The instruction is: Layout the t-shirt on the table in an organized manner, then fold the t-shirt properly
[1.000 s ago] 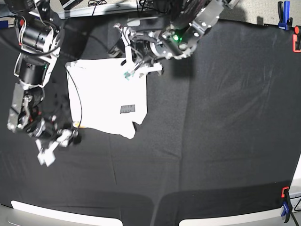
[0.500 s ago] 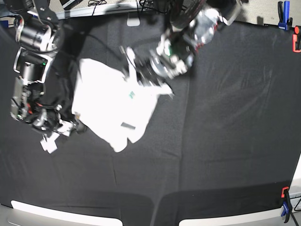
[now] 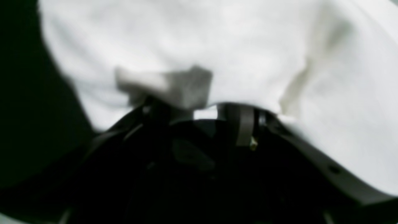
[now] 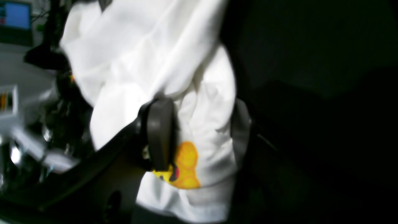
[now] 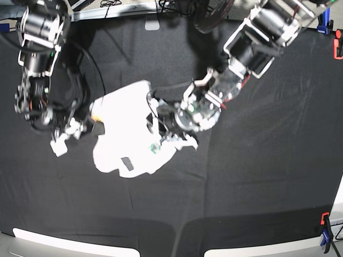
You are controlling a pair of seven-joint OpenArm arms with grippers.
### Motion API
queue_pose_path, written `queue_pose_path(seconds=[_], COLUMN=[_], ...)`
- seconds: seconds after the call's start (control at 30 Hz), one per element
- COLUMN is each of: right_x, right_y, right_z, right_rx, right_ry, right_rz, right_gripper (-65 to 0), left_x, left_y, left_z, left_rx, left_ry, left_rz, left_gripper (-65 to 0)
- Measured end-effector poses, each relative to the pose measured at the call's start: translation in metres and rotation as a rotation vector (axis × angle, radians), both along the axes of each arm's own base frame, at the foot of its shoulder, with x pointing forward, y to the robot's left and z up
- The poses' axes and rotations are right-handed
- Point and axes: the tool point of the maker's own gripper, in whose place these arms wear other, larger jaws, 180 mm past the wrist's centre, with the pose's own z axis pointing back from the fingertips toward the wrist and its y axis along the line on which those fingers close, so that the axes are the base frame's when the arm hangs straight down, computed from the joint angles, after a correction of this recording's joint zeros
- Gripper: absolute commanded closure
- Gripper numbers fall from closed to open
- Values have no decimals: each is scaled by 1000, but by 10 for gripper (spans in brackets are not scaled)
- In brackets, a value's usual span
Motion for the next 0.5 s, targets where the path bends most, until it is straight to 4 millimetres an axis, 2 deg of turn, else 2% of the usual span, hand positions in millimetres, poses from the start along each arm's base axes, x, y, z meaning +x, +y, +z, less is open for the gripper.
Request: queue_pose_path(seconds=[0.2, 0.37, 0.5], right_x=[-19, -15, -11], right_y=[6, -4, -25], right_z=[0, 10, 24], right_rx=[-4, -63, -114], right_ry=[-9, -48, -87], right_rz=[30, 27, -15], right_gripper=[-290, -291, -290], left_x=[15, 14, 13], left_y=[16, 21, 55], left_z=[4, 8, 22], left_rx=[73, 82, 130], left_ry=[6, -12, -47], left_rz=[23, 81, 168], left_gripper=[-268, -264, -264])
